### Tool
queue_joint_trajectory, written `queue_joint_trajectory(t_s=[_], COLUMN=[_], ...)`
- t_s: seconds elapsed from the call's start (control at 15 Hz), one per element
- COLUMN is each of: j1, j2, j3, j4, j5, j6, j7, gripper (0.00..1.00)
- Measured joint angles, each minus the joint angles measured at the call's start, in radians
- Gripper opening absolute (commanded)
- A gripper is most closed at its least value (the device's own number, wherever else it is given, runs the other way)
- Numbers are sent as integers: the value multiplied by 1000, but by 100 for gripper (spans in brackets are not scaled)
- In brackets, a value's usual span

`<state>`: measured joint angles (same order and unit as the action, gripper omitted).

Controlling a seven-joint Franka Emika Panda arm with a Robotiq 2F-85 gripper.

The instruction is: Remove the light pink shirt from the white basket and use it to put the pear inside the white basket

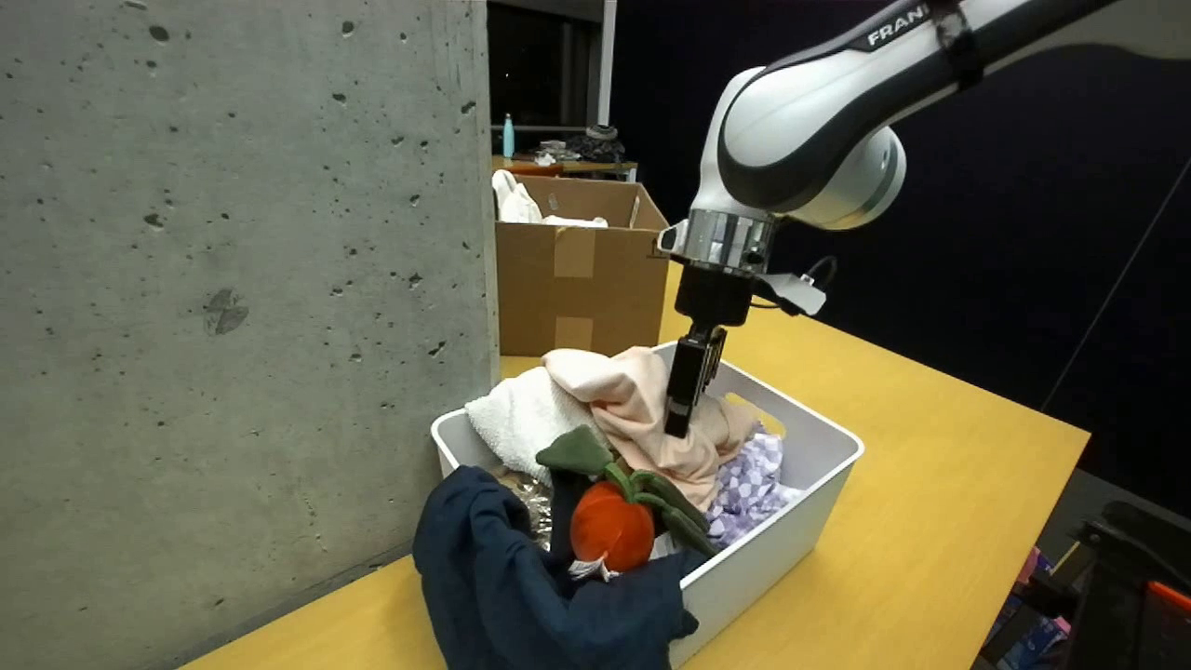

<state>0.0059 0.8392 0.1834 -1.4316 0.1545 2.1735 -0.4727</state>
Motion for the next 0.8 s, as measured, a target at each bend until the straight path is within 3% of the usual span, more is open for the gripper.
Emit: queue_joint_trajectory(t_s=[0.07, 0.2, 0.47, 0.8], j1=[1, 1, -5, -31], j2=[20, 32, -22, -196], j3=[0, 0, -5, -16], j4=[25, 56, 63, -43], j5=[-7, -14, -20, -20], j6=[-9, -22, -24, -51], j7=[0, 0, 13, 47], gripper=[94, 100, 100, 100])
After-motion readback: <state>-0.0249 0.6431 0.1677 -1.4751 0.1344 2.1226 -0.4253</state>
